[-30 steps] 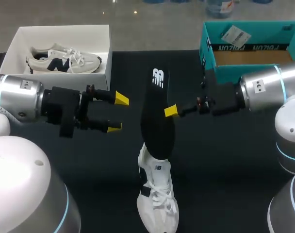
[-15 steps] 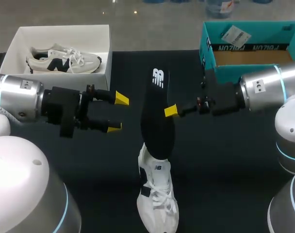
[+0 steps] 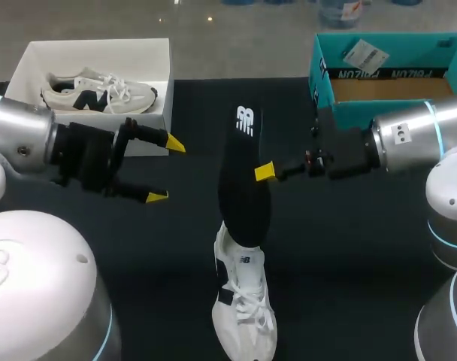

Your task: Take the shoe out of the shoebox, open the shoe tongue, remove and reinsert the insole, then place the shoe into the shoebox

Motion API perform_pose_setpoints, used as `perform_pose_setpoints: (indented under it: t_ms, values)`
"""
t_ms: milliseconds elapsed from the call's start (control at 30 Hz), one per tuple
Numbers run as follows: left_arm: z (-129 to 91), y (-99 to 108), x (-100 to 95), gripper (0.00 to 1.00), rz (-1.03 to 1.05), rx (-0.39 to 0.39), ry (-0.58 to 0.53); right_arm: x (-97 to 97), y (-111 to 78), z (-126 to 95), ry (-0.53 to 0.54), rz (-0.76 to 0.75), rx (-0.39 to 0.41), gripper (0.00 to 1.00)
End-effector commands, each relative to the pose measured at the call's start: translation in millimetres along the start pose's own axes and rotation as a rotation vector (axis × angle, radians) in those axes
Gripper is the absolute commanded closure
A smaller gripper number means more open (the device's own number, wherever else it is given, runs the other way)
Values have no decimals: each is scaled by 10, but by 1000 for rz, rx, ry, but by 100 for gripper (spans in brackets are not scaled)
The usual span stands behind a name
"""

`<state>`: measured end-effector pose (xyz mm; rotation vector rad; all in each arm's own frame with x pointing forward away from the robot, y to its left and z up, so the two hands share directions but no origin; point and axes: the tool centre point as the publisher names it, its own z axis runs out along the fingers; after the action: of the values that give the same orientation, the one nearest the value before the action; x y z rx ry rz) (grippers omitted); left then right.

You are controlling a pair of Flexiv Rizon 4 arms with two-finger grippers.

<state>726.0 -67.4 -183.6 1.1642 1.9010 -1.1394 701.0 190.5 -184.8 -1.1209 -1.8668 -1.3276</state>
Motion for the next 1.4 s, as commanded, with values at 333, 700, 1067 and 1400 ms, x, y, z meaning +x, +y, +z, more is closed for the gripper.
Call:
perform_pose_setpoints:
  t_ms: [333, 700, 1067, 1400]
  values:
    - [-224, -88, 394, 0, -233, -124, 243, 6, -6, 11, -4, 1, 0, 100]
    - [-409, -16, 689, 0, -299, -151, 296, 6, -6, 11, -4, 1, 0, 100]
    - [-476, 64, 942, 0, -375, -173, 342, 6, -6, 11, -4, 1, 0, 100]
    - [-478, 73, 951, 0, -381, -184, 348, 6, -6, 11, -4, 1, 0, 100]
